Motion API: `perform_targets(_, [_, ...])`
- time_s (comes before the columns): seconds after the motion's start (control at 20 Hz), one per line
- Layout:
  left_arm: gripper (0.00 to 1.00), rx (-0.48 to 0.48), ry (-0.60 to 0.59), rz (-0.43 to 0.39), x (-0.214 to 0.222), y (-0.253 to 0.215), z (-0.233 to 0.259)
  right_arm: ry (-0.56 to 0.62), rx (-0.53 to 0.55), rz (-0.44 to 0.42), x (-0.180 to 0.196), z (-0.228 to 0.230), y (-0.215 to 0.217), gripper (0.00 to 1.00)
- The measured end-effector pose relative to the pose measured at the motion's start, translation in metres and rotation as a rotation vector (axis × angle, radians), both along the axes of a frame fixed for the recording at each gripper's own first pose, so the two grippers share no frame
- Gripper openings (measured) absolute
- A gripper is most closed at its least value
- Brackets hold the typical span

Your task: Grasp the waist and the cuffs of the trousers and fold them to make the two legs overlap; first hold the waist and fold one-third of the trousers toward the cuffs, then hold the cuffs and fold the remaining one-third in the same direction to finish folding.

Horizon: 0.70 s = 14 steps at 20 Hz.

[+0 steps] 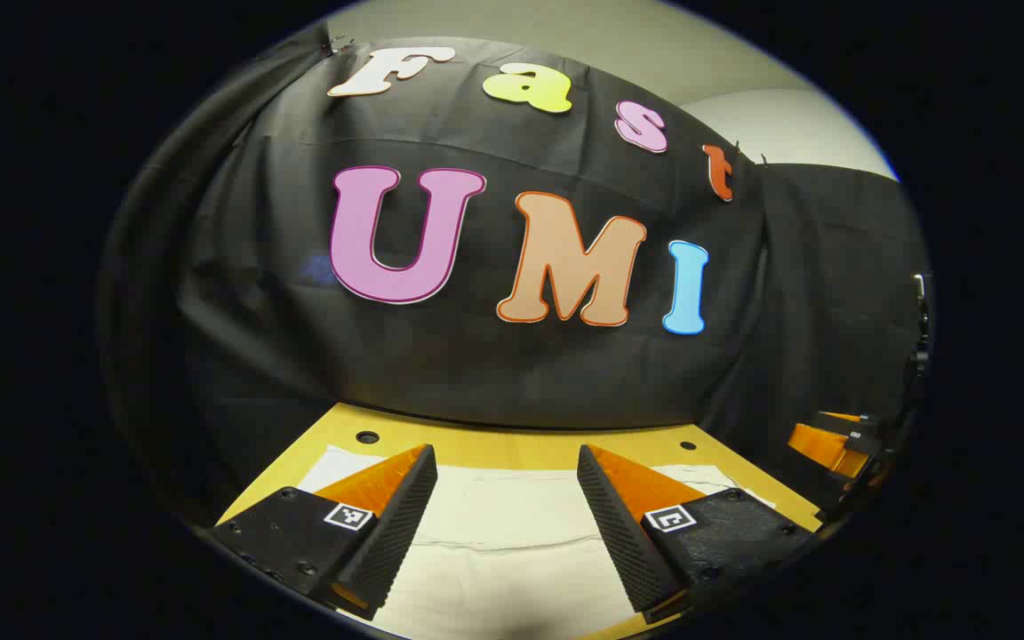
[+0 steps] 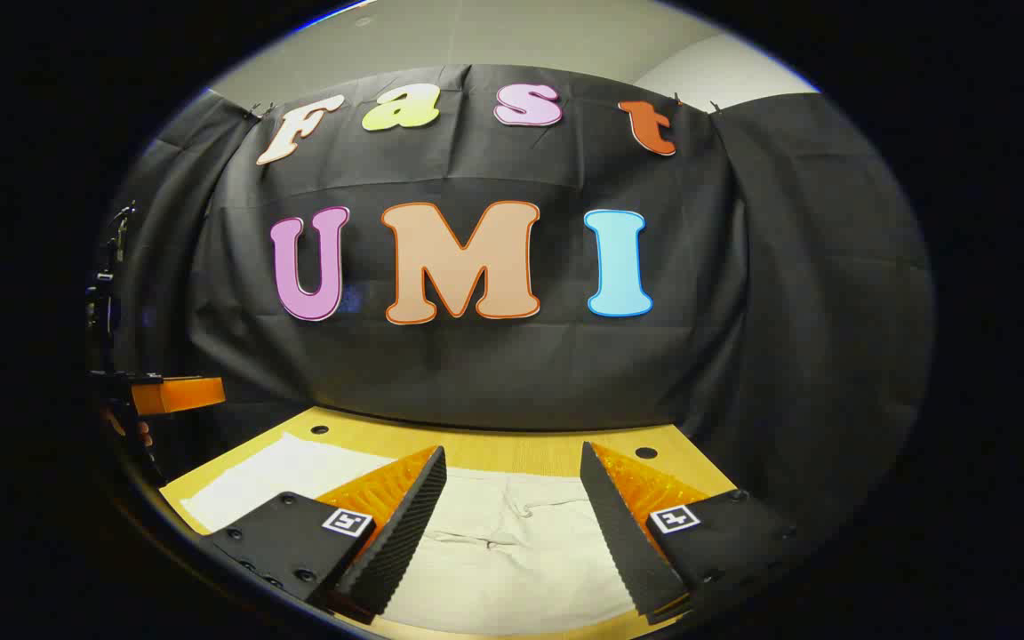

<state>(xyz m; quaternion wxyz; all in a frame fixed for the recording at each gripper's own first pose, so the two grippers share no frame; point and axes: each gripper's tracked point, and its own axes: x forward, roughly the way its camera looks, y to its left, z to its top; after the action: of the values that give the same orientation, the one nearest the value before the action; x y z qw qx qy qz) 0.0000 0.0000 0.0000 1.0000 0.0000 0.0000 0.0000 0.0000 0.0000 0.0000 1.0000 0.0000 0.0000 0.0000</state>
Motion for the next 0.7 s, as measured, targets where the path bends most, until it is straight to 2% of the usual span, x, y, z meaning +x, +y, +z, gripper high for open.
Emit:
perform_targets(0.3, [0.95,-0.013,0.001,0.022,-0.004,0.004,-0.002,0.008,-0.004,0.017,0.003,-0.003,-0.001,0.97])
perform_targets(0.35, [0.97,-0.015,0.003,0.028,-0.004,0.005,-0.003,0.007,-0.004,0.02,0.004,-0.002,0.0,0.99])
perform_targets(0.4, [0.94,-0.016,0.002,0.033,-0.005,0.006,-0.003,0.007,-0.005,0.024,0.005,-0.003,0.0,0.98])
perform_targets(0.45, [0.97,-0.016,-0.001,0.039,-0.006,0.008,-0.002,0.008,-0.005,0.028,0.007,-0.005,0.001,0.98])
perform_targets(0.6, [0.92,-0.017,-0.004,0.061,-0.007,0.014,-0.004,0.011,-0.003,0.039,0.01,-0.006,0.006,0.98])
perform_targets(0.7, [0.95,-0.018,-0.001,0.075,-0.008,0.017,-0.005,0.009,-0.004,0.044,0.01,-0.005,0.007,0.98])
